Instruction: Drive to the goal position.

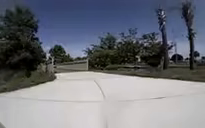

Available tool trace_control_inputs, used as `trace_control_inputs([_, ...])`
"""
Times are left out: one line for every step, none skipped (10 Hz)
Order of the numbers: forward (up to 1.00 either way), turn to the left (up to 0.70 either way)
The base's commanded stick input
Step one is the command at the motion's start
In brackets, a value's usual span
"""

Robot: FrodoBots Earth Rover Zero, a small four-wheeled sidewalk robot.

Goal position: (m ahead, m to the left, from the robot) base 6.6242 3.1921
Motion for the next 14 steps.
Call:
trace_control_inputs([0.85, 0.0])
trace_control_inputs([0.85, 0.0])
trace_control_inputs([0.85, 0.0])
trace_control_inputs([0.85, 0.0])
trace_control_inputs([0.85, 0.0])
trace_control_inputs([0.85, 0.0])
trace_control_inputs([0.85, 0.0])
trace_control_inputs([0.85, 0.0])
trace_control_inputs([0.85, 0.0])
trace_control_inputs([0.85, 0.0])
trace_control_inputs([0.85, 0.0])
trace_control_inputs([0.85, 0.0])
trace_control_inputs([0.85, 0.0])
trace_control_inputs([0.85, 0.26])
